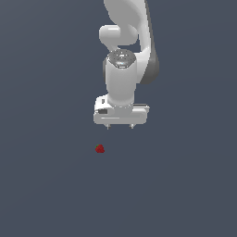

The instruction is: Pick up the object and move it to a goal position.

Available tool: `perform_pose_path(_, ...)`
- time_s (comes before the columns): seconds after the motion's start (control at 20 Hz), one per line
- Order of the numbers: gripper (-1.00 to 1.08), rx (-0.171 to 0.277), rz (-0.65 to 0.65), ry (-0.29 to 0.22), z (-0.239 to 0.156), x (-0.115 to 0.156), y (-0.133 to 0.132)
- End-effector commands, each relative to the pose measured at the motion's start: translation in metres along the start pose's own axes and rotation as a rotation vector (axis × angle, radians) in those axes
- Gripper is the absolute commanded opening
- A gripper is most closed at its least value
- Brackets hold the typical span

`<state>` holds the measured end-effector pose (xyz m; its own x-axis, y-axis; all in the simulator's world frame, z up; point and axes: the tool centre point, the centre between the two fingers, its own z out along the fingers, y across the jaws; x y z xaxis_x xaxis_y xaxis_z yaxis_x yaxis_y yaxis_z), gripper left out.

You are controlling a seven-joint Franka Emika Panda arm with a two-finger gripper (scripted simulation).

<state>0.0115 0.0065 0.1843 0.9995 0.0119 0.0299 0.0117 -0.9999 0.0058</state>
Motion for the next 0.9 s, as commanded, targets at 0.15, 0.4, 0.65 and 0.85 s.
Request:
perform_pose_path(0.15,1.0,-0.003,-0.011,0.0,-0.0013,-0.0005,-0.0012)
perform_pose_path(0.4,1.0,-0.016,-0.06,-0.002,-0.0074,-0.003,-0.0068)
perform_pose_path(0.65,1.0,-0.017,-0.065,-0.002,-0.0077,-0.0031,-0.0072)
perform_pose_path(0.85,1.0,-0.017,-0.076,-0.003,-0.0041,-0.0016,-0.0037)
